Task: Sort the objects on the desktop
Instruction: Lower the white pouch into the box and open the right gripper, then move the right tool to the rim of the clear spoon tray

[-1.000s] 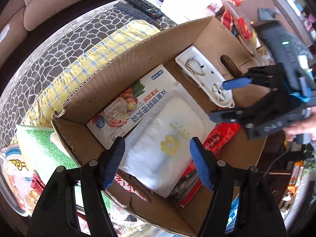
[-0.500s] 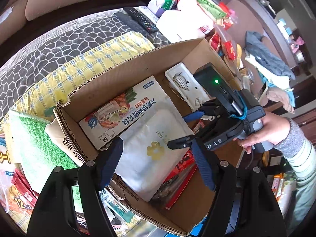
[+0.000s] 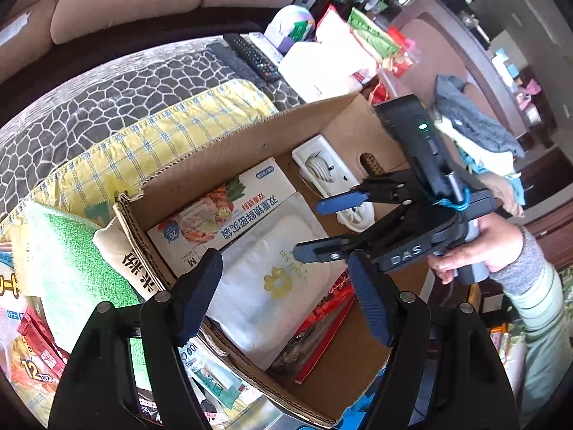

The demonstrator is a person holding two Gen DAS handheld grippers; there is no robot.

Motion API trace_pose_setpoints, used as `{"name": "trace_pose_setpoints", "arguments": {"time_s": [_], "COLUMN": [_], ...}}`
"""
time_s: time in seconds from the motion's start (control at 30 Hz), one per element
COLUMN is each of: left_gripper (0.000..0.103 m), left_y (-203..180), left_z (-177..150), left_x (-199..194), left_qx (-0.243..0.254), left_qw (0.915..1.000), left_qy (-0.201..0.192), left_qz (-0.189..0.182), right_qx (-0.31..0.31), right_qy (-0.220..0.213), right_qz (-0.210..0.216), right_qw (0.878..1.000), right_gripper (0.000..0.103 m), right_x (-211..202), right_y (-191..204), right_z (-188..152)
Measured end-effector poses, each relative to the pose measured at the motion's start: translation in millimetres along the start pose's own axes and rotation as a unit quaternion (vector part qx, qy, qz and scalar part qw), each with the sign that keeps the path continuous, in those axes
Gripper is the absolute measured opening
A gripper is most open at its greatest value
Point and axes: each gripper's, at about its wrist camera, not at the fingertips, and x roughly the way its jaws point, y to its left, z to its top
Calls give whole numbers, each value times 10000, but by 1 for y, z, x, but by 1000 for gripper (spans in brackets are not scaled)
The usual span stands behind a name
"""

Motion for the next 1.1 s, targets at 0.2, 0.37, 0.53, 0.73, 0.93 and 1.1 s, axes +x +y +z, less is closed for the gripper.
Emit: {"name": "trace_pose_setpoints", "arguments": {"time_s": [0.2,0.37,0.53,0.73,0.93,1.1], "left_gripper": [74,74,74,78,97,103], "left_y": [12,18,22,22,15,20], "left_z": [2,-2,-12,-28,-60,-111], "left_x": [-19,-22,-27,-46,-71,-100], "left_qx": [-48,-72,-121,-207,-228,-370], "left_qw": [9998,9997,9997,9994,9986,9961], "left_qy": [-183,-225,-235,-287,-396,-472], "left_qz": [1,-28,-9,65,282,644], "right_qx": [-379,-521,-562,-397,-75,-288], "right_qy": [429,701,755,306,-415,-935], "right_qz": [-555,-1195,-1573,-1237,-796,-524], "right_qw": [9968,9890,9831,9911,9959,9938], "right_gripper": [85,86,86,86,91,101], "right_x": [37,60,64,16,-53,-52], "right_y": [44,55,59,57,55,110], "right_z": [25,28,23,18,-9,-17]}}
